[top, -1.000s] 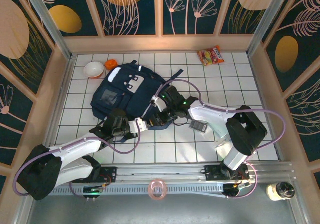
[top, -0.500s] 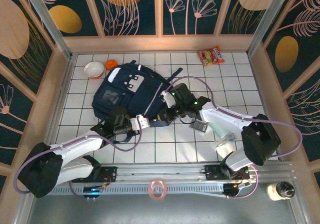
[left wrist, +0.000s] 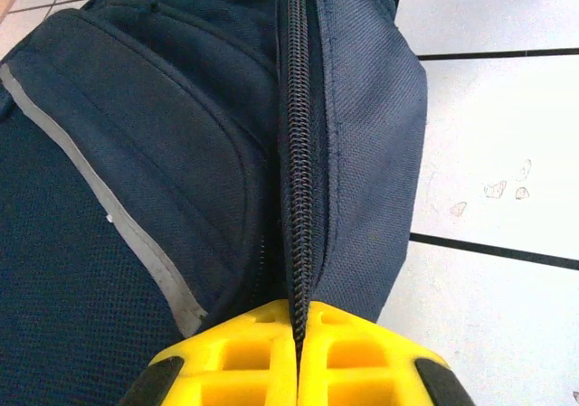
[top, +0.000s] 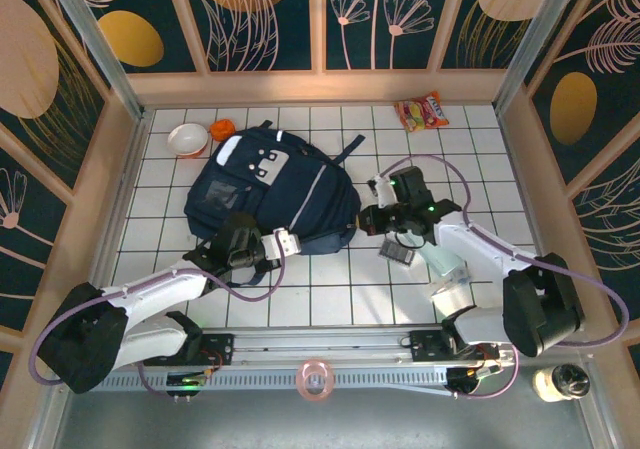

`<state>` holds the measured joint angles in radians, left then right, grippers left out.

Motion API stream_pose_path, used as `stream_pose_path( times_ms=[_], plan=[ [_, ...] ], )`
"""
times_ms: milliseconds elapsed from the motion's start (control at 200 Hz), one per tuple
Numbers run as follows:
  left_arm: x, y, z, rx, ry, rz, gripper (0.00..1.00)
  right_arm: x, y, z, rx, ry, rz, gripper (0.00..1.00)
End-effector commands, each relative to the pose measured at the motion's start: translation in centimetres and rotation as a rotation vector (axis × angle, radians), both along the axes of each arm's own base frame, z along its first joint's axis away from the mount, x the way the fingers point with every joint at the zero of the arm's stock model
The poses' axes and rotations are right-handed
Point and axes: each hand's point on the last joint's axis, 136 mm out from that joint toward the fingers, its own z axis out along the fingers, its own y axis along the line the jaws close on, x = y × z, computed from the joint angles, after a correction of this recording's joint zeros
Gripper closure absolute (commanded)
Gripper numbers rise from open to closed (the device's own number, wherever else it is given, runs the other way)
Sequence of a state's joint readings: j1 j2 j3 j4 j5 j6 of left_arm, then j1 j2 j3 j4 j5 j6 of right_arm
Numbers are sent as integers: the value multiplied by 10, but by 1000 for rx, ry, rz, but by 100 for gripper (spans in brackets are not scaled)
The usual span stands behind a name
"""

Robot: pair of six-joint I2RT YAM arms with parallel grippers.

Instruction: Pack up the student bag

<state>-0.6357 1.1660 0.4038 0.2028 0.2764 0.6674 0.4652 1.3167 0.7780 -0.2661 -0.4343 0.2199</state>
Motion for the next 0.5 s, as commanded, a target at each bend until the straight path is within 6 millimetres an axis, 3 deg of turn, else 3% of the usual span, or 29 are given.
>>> stream_pose_path(
  times_ms=[0, 25, 130, 175, 370, 495],
  plan=[
    [9, -2, 16, -29, -35, 23, 100, -1, -10, -1, -5, 2, -35, 100],
    [8, -3, 16, -29, -25, 16, 98, -3, -7, 1, 9, 5, -25, 100],
    [-2, -14, 22, -43, 52, -50, 55, -9, 4, 4, 32, -5, 3, 100],
    [-5, -22, 28, -63, 77, -74, 45, -12, 6, 4, 34, -4, 8, 100],
    [-13, -63, 49, -110, 83, -120, 28, -16, 12, 2, 39, 0, 17, 100],
    [-14, -91, 36, -72, 96, -123, 26, -16, 13, 1, 42, 1, 16, 100]
  ],
)
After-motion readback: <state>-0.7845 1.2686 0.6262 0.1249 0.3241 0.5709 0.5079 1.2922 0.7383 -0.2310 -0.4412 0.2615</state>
